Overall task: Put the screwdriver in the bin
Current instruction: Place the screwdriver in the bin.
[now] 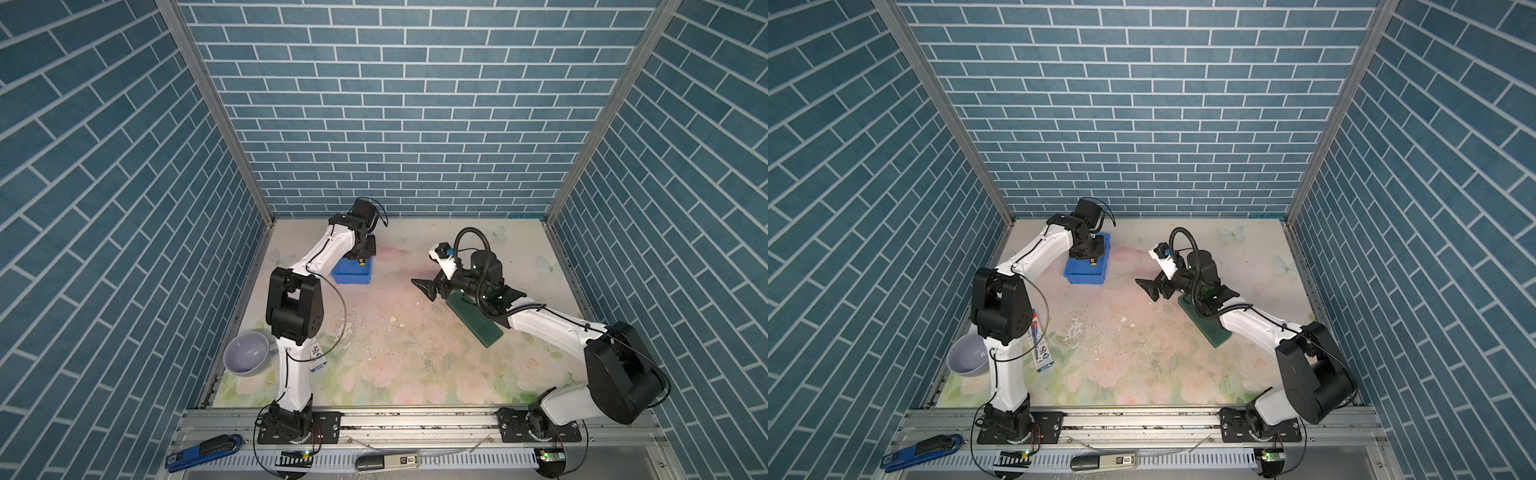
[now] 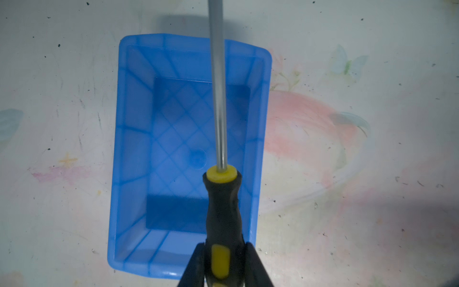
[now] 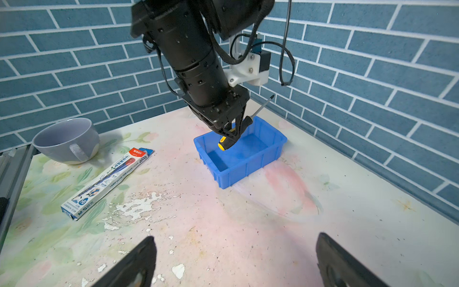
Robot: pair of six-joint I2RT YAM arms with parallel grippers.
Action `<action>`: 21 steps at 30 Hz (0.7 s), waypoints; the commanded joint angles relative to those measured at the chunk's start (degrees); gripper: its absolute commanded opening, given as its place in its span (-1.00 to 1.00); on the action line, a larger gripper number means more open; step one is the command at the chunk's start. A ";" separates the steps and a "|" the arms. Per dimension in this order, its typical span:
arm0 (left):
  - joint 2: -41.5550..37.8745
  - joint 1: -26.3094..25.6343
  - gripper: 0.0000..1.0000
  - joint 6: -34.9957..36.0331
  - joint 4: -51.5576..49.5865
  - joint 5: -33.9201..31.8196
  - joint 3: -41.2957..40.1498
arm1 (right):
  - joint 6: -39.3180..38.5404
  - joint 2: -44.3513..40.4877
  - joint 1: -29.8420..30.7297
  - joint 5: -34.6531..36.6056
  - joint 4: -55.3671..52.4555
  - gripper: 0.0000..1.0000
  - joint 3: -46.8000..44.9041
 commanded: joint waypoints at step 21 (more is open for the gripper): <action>9.80 2.05 0.17 0.89 -5.75 -1.50 8.67 | -0.48 1.04 2.57 1.96 1.31 0.98 3.72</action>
